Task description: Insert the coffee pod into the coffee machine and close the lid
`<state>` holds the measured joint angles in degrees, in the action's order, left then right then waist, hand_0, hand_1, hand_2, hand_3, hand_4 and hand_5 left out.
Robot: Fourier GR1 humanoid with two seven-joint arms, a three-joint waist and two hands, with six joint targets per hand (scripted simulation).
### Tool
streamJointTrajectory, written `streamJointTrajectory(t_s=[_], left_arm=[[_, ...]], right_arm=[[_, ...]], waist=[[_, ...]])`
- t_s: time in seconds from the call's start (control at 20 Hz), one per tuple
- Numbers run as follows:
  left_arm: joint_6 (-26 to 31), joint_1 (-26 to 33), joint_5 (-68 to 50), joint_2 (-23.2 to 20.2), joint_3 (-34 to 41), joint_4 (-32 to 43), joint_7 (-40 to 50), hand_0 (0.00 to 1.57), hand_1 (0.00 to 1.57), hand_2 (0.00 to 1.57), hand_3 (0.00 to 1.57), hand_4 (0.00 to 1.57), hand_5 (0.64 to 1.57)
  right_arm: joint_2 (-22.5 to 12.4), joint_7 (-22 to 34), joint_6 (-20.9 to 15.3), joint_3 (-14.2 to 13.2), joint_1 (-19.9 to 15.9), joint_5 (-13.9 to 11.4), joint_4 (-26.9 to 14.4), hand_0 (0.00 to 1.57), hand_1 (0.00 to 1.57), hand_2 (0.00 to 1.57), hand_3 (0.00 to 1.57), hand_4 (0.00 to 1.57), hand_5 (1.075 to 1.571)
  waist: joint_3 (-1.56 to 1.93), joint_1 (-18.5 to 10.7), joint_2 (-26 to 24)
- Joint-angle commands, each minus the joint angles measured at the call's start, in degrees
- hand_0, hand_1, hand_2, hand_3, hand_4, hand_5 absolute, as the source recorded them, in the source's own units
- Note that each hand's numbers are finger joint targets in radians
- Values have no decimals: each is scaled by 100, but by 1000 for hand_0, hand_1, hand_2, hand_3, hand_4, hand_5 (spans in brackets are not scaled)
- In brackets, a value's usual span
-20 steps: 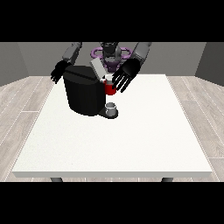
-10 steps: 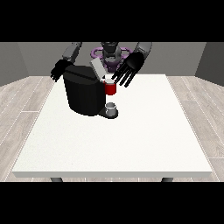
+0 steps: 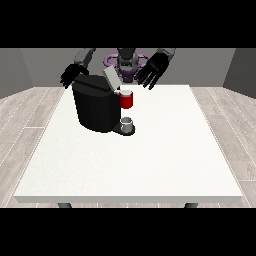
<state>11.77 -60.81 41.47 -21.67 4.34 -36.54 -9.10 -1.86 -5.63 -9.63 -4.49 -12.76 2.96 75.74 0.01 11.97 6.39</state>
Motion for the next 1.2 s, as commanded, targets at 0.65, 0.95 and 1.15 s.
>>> streamJointTrajectory(t_s=[0.65, 0.95, 1.15], left_arm=[[72, 2285, -2176, 1579, 1477, -203, -532, 0, 0, 0, 0, 191, 1571], [283, 2540, -2586, 1776, 1561, -509, -384, 0, 0, 0, 0, 0, 1571], [615, 2696, -2959, 1668, 1678, -786, -290, 0, 0, 0, 0, 0, 1571]], right_arm=[[-608, 319, 740, -85, 992, 253, 383, 0, 0, 0, 0, 370, 1571], [-874, 668, 782, -11, 342, 96, 696, 0, 0, 0, 0, 43, 1571], [-958, 634, 1216, -70, 227, 418, 737, 0, 0, 0, 0, 0, 1571]], waist=[[-3, -1199, -2168], [-1, -1574, -2110], [0, -1726, -1935]])
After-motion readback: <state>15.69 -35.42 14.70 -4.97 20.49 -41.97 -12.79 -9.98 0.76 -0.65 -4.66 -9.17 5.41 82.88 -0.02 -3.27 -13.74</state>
